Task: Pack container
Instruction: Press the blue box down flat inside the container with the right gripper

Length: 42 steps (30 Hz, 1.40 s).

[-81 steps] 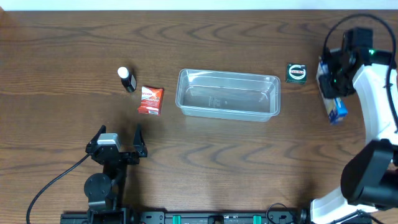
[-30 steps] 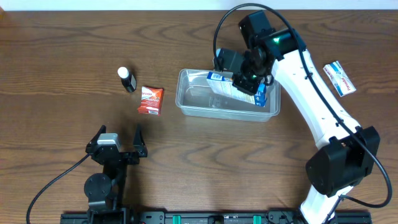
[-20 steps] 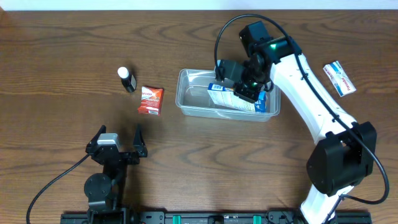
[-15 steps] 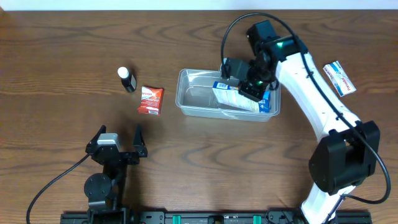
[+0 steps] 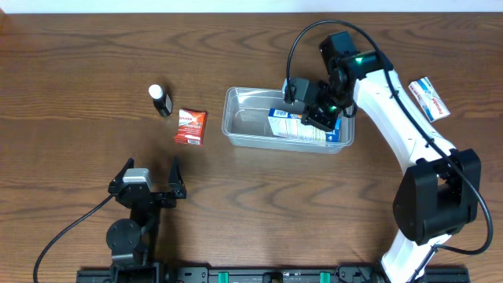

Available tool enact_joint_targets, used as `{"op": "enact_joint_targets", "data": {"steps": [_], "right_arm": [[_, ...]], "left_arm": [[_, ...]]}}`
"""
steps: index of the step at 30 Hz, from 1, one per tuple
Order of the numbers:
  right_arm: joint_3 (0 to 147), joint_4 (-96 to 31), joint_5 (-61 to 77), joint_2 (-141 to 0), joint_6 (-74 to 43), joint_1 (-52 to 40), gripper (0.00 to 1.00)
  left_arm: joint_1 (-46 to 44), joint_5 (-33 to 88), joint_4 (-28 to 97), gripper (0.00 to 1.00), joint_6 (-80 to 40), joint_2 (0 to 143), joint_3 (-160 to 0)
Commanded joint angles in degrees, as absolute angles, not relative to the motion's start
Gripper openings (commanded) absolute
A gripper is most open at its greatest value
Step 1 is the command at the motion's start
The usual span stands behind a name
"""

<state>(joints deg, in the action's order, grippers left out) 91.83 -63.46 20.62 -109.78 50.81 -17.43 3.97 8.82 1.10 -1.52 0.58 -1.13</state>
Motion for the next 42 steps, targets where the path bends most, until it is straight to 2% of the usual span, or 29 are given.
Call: {"op": "enact_joint_targets", "data": {"steps": [1, 14, 22, 42], "right_arm": [[91.0, -62.9, 22.7, -109.3, 51.9, -17.1, 0.06], [84.6, -56.3, 22.3, -109.3, 51.7, -16.8, 0.06], [84.6, -57.3, 16.5, -109.3, 50.9, -16.2, 0.06], [86.9, -60.1, 15.5, -109.2, 54.5, -15.8, 0.05]], "left_arm": [[4.2, 9.9, 3.0, 0.98, -1.8, 0.3, -0.3], [4.2, 9.9, 3.0, 0.98, -1.8, 0.3, -0.3], [4.2, 9.9, 3.0, 0.98, -1.8, 0.3, -0.3], [4.2, 9.9, 3.0, 0.98, -1.8, 0.3, -0.3]]}}
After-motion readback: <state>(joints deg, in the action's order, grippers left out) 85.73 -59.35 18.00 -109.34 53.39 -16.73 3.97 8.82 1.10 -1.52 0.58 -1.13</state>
